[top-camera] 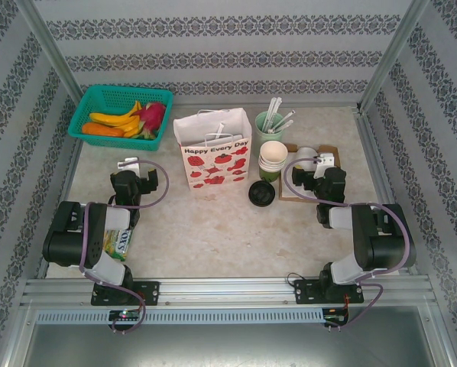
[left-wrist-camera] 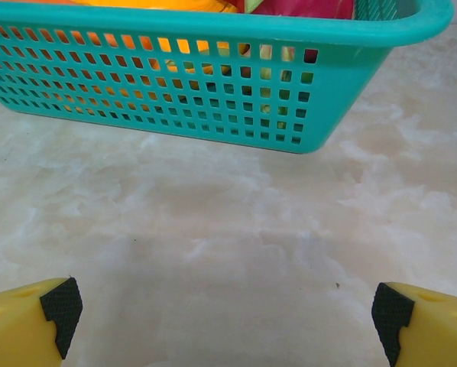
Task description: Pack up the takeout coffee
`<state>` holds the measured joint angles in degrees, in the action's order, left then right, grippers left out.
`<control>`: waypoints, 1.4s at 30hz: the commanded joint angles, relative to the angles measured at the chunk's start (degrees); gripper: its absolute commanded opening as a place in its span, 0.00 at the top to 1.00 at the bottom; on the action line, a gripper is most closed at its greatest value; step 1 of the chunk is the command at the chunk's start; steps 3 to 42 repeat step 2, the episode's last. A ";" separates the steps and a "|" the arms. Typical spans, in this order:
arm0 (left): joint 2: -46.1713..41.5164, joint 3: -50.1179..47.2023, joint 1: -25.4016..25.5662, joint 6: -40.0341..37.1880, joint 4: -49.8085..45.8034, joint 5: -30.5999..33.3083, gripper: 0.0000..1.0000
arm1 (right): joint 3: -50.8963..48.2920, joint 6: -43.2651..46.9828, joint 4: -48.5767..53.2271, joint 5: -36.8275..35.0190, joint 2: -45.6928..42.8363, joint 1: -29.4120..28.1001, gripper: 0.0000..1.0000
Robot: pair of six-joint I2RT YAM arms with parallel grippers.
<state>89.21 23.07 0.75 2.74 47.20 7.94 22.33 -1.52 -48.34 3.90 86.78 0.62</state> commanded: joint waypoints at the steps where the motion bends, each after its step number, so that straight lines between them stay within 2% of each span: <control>1: 0.35 -0.46 0.33 -0.36 2.55 0.19 0.01 | 0.00 -0.50 -2.29 -0.56 -0.36 0.25 0.02; 42: 0.34 -0.55 0.38 -0.45 2.80 0.16 0.01 | 0.00 -0.43 -2.29 -0.56 -0.37 0.25 0.02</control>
